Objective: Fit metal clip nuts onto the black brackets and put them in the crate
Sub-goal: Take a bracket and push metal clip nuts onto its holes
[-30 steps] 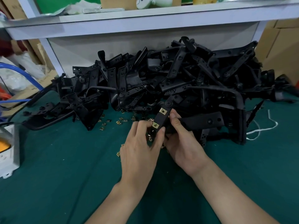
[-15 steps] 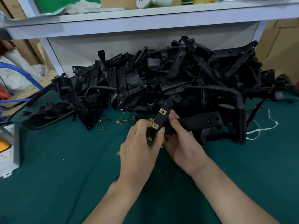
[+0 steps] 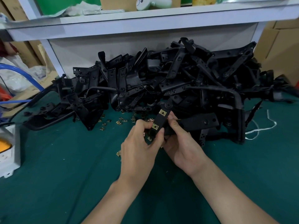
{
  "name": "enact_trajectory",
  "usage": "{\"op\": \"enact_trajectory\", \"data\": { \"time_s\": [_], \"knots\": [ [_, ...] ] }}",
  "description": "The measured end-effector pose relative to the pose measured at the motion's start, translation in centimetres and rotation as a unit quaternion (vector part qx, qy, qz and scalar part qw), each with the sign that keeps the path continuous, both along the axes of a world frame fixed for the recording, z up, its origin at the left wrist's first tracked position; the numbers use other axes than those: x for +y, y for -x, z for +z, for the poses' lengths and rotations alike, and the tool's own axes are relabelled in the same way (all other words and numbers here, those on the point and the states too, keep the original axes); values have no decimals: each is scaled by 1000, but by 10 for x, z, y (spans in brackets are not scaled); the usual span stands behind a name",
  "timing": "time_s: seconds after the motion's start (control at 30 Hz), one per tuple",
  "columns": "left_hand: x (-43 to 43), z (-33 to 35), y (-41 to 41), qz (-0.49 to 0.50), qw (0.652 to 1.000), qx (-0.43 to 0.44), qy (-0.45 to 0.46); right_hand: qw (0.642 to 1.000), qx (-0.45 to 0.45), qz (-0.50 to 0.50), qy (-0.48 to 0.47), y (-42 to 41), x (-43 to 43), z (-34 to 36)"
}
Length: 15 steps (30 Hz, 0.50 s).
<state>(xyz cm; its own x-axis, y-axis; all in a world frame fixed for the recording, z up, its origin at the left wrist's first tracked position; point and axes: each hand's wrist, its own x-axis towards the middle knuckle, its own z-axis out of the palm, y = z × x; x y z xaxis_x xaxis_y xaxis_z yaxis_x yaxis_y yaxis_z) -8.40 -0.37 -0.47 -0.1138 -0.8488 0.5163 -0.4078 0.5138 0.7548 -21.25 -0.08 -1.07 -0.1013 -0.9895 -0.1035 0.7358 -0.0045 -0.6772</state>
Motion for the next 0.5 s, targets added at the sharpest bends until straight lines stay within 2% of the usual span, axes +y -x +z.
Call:
{"op": "enact_trajectory", "data": {
  "time_s": [0.3,0.5],
  "knots": [
    [10,-4,0,-9,1000,10,-21,999,20,22,12,2,12,3],
    [15,-6,-4,-15,999,13,-38,998,50,17,-36,-4,16,2]
  ]
}}
